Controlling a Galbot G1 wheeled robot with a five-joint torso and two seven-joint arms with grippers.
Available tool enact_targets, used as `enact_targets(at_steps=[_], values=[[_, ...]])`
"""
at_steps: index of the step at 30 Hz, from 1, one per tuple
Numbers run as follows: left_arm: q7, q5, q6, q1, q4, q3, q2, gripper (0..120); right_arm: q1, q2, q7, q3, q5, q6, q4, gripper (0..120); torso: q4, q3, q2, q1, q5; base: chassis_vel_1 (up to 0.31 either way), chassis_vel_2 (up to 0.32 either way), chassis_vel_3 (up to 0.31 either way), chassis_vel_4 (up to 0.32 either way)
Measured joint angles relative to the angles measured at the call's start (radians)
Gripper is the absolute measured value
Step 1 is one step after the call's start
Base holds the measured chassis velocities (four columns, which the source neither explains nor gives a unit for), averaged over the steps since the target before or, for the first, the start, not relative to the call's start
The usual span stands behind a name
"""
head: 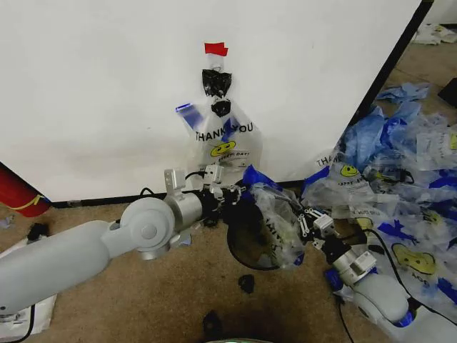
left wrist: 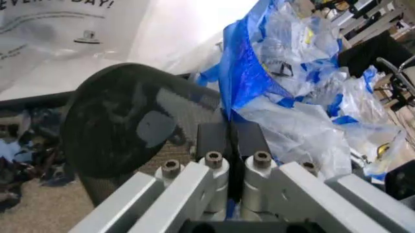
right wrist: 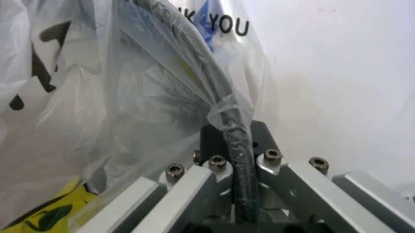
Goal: Pick up the garbage bag from the wall and place it over the trash bin.
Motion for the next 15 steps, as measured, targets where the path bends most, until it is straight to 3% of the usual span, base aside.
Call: enact_targets(at_steps=[15], values=[[0.052, 0.019, -0.031, 0.022, 0.025, -0.001, 0.045, 0, -0.004, -0.006, 0.001, 0.015, 0.202, -0.014, 0.020, 0, 0.0001, 0.000, 0.000, 0.000, 0.0000, 0.000, 0.000, 0.000, 0.000]])
